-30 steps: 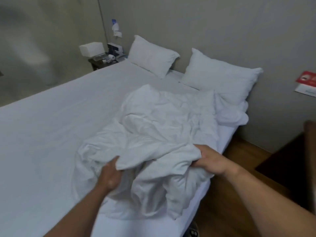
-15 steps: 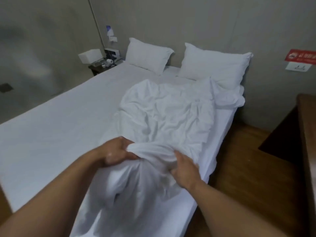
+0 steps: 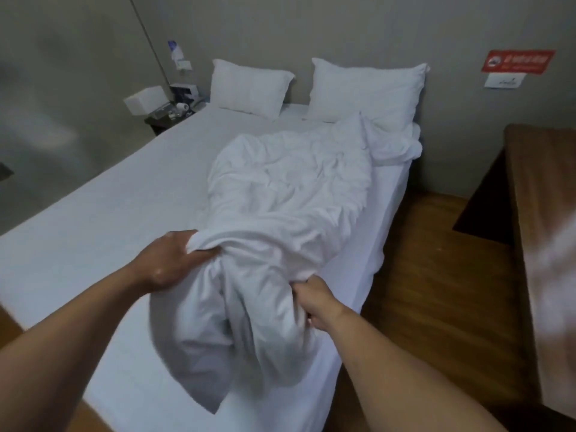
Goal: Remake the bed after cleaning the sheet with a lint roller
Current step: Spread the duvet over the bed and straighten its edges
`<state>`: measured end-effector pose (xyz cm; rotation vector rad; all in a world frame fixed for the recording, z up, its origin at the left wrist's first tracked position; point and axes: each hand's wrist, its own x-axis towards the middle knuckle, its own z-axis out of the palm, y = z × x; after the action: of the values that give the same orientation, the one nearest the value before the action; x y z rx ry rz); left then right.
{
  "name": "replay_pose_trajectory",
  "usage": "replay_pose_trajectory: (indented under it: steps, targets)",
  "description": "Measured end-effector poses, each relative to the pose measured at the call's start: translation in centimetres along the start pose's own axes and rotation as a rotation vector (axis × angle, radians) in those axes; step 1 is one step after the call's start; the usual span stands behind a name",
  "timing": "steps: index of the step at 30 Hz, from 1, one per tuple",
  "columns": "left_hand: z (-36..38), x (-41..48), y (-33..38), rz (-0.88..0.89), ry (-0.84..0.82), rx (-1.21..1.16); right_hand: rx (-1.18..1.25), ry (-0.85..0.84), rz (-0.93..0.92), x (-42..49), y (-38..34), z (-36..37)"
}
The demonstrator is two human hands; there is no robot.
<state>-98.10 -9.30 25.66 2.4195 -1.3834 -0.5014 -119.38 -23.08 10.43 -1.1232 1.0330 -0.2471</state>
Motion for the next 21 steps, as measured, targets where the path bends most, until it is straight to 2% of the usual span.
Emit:
replay_pose_trajectory:
  steps: [3,5,7,9,12,17,19,21]
  targets:
    - [-2.3,0.2,-3.9,0.056,0.028,0.303,-0.546,0.135,-0.11,-5.5,-2.0,-2.3]
    - [-3.0,-0.4,-6.7,0.065,-0.107,0.366,-0.903,0.242,-0.107,-11.1,-2.3,-1.9]
    - [-2.5,-0.8,-8.8,0.055,-0.266,0.362,-1.098,0.316,-0.084,-14.9,-0.9,0.1]
    - [-1.3,-1.7,-11.7,0.069,-0.344,0.405,-1.152,0.303,-0.036,-15.9,2.1,5.0]
    - [2.0,-3.3,-16.7,0.118,-0.425,0.471,-1.217,0.187,0.066,-12.7,9.1,11.3]
    - [4.0,-6.2,-21.0,0.277,-0.489,0.404,-1.185,0.184,0.224,-13.1,15.5,15.5]
    - [3.6,-6.3,-20.7,0.351,-0.495,0.359,-1.121,0.194,0.138,-14.5,15.4,17.7]
    - [3.7,-6.8,-18.7,0.45,-0.465,0.306,-0.911,0.134,-0.121,-15.8,13.3,21.8]
